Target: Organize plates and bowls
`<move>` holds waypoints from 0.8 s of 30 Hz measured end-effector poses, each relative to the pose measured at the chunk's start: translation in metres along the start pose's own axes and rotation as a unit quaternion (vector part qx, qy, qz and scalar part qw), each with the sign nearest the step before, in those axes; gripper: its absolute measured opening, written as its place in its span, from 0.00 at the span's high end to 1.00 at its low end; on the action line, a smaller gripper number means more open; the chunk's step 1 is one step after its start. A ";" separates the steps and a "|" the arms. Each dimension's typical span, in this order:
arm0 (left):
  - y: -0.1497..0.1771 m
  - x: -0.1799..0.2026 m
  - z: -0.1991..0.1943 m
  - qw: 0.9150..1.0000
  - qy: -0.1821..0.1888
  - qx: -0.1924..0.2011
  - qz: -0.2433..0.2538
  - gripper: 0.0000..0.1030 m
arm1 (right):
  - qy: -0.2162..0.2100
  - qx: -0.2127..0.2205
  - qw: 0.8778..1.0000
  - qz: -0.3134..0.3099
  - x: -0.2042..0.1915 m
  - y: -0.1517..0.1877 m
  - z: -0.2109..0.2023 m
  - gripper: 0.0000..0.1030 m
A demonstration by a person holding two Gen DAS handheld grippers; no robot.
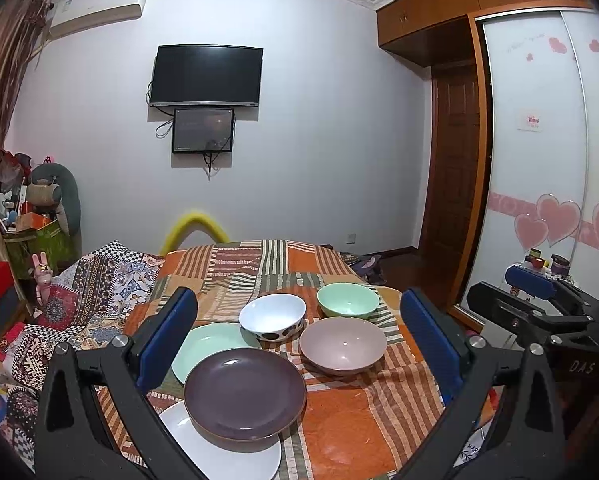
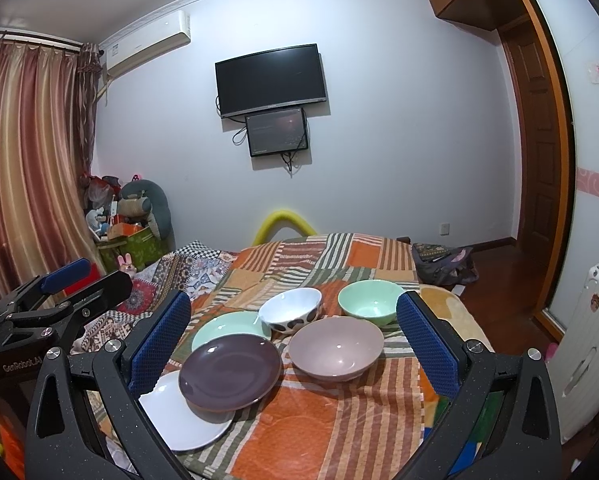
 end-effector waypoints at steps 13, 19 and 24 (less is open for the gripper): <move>0.000 0.002 0.000 1.000 -0.001 -0.002 0.000 0.00 | -0.001 0.000 1.000 0.000 -0.003 0.000 -0.001 0.01; 0.001 0.001 0.000 1.000 -0.001 -0.003 -0.001 0.00 | -0.001 -0.002 1.000 0.001 -0.003 0.000 -0.002 0.01; 0.001 0.000 0.000 1.000 -0.001 -0.004 -0.004 0.00 | -0.002 -0.002 1.000 0.000 -0.004 0.000 -0.001 0.01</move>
Point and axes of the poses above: each gripper's, at about its wrist camera, not at the fingertips, and z roughly the way its jaws point, x to its right, y to its underside, the point moved 8 cm from there along z, roughly the way its jaws point, and after that the axes turned 7 degrees about x, right-handed, at the moved point
